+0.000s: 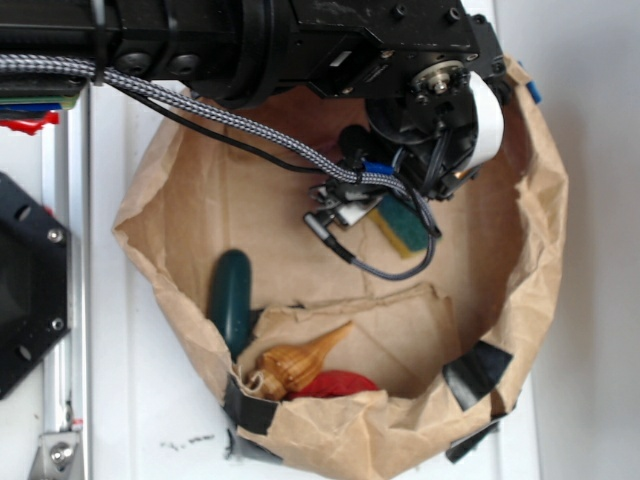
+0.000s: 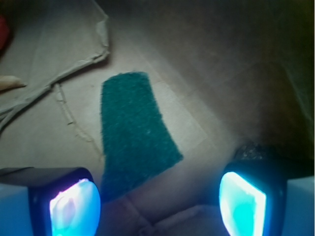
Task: Grab the green sponge.
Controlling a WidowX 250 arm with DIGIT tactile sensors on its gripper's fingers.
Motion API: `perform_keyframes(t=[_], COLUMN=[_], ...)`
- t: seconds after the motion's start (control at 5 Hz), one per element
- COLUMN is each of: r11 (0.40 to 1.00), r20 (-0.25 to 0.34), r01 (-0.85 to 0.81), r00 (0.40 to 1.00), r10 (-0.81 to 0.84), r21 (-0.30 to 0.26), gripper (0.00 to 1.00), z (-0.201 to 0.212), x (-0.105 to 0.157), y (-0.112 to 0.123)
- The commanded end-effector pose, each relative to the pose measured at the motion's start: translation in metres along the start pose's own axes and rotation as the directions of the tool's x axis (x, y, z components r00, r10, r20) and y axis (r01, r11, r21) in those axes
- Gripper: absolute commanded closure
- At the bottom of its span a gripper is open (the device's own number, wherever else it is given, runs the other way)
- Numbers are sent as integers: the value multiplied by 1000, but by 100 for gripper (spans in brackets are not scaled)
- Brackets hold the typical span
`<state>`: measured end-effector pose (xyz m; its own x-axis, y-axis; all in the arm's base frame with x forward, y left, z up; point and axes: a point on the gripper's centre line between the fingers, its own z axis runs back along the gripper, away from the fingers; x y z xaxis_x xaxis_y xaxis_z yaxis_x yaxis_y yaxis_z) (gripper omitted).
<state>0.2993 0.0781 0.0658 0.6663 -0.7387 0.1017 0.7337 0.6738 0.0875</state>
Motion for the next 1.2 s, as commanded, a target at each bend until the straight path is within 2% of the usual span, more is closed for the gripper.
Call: perform_keyframes(t=[0.0,0.2,0.4,0.6,1.0], r11=[998,998,999,999,997], r20=[12,25,7,29,61], r01=[6,-1,8,44,76], r00=[1000,1000,1000,999,995], r10=[-7,-1,-9,-44,-75], r21=[62,67,40,7,-14], gripper=[0,0,0,0,0], z=[8,12,9,20,35], x=[10,12,14,11,8], y=[12,14,12,3,-7])
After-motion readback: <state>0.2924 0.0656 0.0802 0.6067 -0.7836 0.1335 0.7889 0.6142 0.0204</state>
